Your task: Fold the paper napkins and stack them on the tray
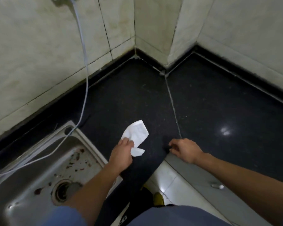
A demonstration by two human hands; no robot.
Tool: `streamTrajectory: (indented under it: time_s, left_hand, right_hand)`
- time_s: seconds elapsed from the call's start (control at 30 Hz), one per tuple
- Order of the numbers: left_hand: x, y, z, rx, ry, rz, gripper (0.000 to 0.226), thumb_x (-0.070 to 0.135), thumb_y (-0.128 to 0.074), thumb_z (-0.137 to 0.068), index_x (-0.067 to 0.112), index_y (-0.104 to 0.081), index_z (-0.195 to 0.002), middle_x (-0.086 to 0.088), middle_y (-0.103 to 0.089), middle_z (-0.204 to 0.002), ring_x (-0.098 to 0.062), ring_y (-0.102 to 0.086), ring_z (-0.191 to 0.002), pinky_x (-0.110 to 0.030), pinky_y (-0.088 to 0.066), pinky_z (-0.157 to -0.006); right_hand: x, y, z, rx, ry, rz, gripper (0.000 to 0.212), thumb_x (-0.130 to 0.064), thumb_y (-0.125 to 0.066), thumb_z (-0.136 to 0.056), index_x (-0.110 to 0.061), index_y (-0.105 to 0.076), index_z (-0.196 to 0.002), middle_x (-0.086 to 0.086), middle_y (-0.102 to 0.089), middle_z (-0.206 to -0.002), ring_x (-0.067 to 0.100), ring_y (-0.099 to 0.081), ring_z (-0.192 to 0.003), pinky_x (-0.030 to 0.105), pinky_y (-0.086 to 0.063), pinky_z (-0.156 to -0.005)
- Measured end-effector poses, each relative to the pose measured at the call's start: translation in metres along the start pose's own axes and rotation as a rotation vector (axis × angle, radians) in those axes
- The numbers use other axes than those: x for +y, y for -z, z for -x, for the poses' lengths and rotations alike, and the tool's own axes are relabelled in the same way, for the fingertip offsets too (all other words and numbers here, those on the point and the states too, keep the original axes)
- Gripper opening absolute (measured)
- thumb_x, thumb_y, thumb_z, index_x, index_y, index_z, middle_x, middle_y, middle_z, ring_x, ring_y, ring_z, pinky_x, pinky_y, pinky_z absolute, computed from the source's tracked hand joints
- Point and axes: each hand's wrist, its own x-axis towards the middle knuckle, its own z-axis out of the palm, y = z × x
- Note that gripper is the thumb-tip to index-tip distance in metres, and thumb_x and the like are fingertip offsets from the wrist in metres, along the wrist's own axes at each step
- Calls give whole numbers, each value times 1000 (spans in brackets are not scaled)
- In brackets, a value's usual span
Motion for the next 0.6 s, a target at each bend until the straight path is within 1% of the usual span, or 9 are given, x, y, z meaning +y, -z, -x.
streamTrajectory:
  time_s: [0.07, 0.13, 0.2, 0.27, 0.3, 0.33, 0.43, 0.53, 0.6]
  left_hand:
    - [-6, -7, -2, -86, -26, 44, 45, 5, -52, -76, 20, -52, -119, 1, -42, -128, -21, -42, -120, -34, -41, -95]
    - [-16, -7, -2, -61, -11, 191, 50, 4, -50, -79, 19, -49, -127, -1, -44, -133, -23, -45, -121, -37, -42, -97]
    - [-25, -2, -1, 62, 38, 314, 46, 6, -47, -84, 17, -49, -128, -5, -51, -126, -26, -52, -112, -41, -45, -91]
    - [-35, 1, -5, 218, 179, 376, 34, 12, -47, -89, 16, -53, -123, -6, -55, -119, -25, -56, -104, -40, -48, -84]
    - [-39, 3, -8, 258, 268, 378, 30, 17, -49, -91, 15, -55, -120, -5, -56, -117, -24, -58, -102, -39, -49, -83]
    - [-41, 5, -12, 246, 348, 353, 27, 22, -50, -92, 16, -56, -117, -5, -57, -115, -22, -59, -98, -38, -49, -81]
    - [-37, 2, -23, 24, 450, 187, 27, 43, -54, -89, 17, -55, -98, -3, -62, -95, -20, -60, -83, -31, -45, -66]
    - [-25, -3, -30, -31, 485, 141, 23, 38, -54, -87, 15, -57, -86, -3, -64, -89, -21, -61, -79, -30, -46, -62]
    - [-19, -5, -31, -28, 493, 152, 20, 33, -55, -83, 13, -58, -85, -5, -62, -90, -24, -62, -81, -30, -46, -64]
  right_hand:
    - [0, 4, -14, -24, -3, 5, 30, -39, -53, -91, -31, -58, -119, -4, -68, -108, 21, -62, -103, 31, -47, -83]
    - [-8, 6, -29, -24, -3, -38, 28, -37, -55, -91, -29, -60, -117, -5, -69, -105, 19, -63, -100, 30, -48, -82]
    - [-20, 8, -46, -26, -3, -83, 26, -36, -56, -91, -28, -60, -115, -6, -69, -102, 18, -63, -97, 31, -49, -81]
    - [-35, 12, -65, -12, -4, -128, 25, -35, -56, -90, -27, -61, -113, -6, -69, -100, 18, -63, -95, 31, -50, -80]
    - [-43, 14, -75, 2, 1, -147, 24, -34, -57, -89, -27, -61, -112, -5, -69, -100, 19, -63, -94, 32, -50, -80]
    - [-51, 15, -87, 19, 8, -162, 24, -33, -56, -89, -26, -61, -111, -4, -69, -100, 19, -63, -93, 32, -51, -78]
    - [-72, 17, -118, 54, 5, -156, 29, -34, -56, -90, -21, -58, -116, 1, -63, -109, 23, -61, -98, 36, -51, -80]
    - [-84, 11, -139, 14, -47, -62, 40, -33, -59, -89, -18, -51, -125, 7, -57, -119, 28, -60, -104, 38, -50, -84]
    - [-87, 9, -145, -20, -92, -63, 35, -23, -59, -86, -18, -54, -121, 8, -62, -113, 29, -62, -99, 37, -51, -81]
